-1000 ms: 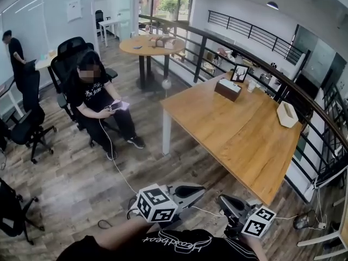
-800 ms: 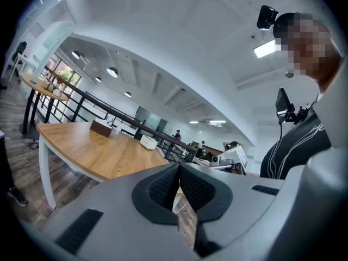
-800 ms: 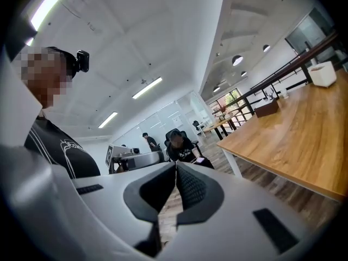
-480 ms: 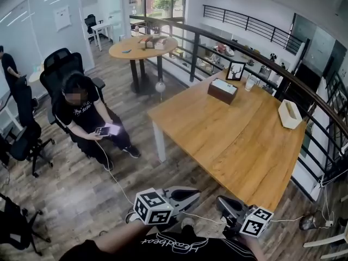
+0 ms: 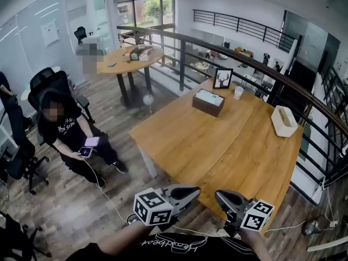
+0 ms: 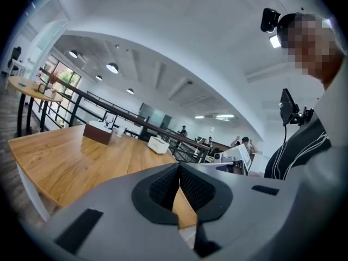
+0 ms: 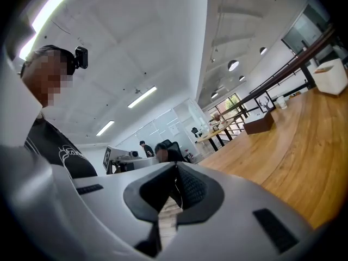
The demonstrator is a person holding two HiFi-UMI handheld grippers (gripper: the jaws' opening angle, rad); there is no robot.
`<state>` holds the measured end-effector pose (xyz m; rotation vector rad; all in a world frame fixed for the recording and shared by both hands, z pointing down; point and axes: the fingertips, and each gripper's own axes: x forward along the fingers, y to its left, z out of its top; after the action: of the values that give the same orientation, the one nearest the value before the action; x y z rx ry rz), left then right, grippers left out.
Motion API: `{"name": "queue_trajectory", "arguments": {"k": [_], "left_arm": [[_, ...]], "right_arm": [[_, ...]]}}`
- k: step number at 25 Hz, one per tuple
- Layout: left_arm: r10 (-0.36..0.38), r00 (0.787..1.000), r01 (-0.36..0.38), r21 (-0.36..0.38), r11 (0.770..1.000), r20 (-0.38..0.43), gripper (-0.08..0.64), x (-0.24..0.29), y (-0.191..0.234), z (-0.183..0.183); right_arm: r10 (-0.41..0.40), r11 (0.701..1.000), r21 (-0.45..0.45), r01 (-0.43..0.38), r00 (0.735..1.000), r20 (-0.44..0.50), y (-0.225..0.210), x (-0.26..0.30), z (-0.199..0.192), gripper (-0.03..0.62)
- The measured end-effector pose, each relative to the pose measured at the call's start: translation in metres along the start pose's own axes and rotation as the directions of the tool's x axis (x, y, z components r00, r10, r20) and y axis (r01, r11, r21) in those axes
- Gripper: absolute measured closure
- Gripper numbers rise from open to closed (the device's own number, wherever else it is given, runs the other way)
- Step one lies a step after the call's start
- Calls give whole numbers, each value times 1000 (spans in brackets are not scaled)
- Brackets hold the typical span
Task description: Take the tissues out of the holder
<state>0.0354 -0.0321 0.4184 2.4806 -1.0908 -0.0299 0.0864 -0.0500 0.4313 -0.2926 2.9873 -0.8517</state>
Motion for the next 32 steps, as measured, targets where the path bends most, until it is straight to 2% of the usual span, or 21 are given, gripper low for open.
{"name": "queue_trajectory", "arguments": {"k": [5,8,13,16,20,32], "left_arm": [[1,1000,-1,-8,1000,-26,548,16,11,-4],[-9,999,9,3,1000,-45,547,25,13,1],[-32,998,33,19,999,-53,547,40,31,3],[-7,998,7,1,1000,-62,548,41,66,4],[1,998,-4,-68,998,-57,548,50,118,17],[-19,996,16,-36,999,-82,546,75,253,87]], "right_arm": [[10,1000,7,-10,1000,4,-18,3,5,575],[3,1000,19,-4,1000,30,-27,2,13,575],[-9,999,34,8,1000,18,-50,14,12,575],[-29,999,45,29,1000,12,-70,31,18,575],[-55,996,74,55,998,1,-102,62,30,575],[-101,990,99,99,995,18,-190,177,89,575]]}}
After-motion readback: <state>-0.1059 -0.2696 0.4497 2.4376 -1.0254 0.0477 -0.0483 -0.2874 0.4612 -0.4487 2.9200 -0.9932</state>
